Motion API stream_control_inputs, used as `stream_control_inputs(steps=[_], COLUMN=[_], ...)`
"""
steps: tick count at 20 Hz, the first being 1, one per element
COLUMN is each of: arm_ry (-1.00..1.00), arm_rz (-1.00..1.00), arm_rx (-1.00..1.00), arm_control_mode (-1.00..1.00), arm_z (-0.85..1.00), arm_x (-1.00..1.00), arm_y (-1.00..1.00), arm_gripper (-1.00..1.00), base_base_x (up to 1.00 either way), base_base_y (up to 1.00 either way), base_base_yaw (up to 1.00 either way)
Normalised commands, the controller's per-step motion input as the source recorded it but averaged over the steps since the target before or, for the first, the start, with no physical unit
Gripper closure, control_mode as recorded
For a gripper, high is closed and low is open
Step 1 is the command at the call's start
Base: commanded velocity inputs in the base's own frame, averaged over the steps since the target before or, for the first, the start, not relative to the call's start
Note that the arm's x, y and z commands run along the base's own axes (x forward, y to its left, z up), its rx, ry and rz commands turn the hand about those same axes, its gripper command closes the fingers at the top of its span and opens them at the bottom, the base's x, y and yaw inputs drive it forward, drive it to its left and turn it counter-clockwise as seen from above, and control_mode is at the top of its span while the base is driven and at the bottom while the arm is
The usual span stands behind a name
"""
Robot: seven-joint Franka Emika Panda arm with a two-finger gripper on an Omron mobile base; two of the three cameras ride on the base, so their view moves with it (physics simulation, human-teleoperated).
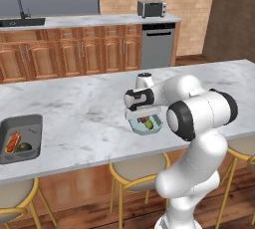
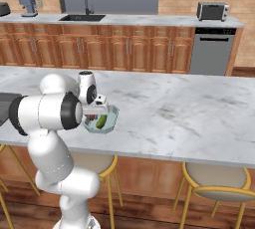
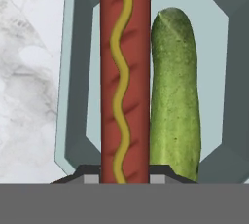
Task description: Place one cooked food and one vegetable from the large plate to each tupperware container.
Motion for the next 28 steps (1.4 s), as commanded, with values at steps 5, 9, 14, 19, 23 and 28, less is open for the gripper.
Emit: stream_control_inputs(steps=[5, 9, 14, 19, 23, 28], arm_ry=[0.00, 0.00, 0.00, 0.00, -0.01, -0.17], arm_rz=[0.00, 0.00, 0.00, -0.02, -0.06, -0.02], arm_rx=[0.00, 0.00, 0.00, 0.00, 0.00, 0.00], arm_control_mode=[-1.00, -1.00, -1.00, -1.00, -1.00, -1.00], arm_z=[0.00, 0.03, 0.02, 0.20, 0.60, 0.97], arm_x=[0.00, 0.00, 0.00, 0.00, -0.26, -0.82], arm_y=[0.00, 0.00, 0.00, -0.03, -0.08, 0.00], arm_gripper=[-1.00, -1.00, -1.00, -1.00, -1.00, -1.00], base_base_x=[0.00, 0.00, 0.00, 0.00, 0.00, 0.00], base_base_y=[0.00, 0.00, 0.00, 0.00, 0.00, 0.00], base_base_yaw=[0.00, 0.00, 0.00, 0.00, 0.00, 0.00])
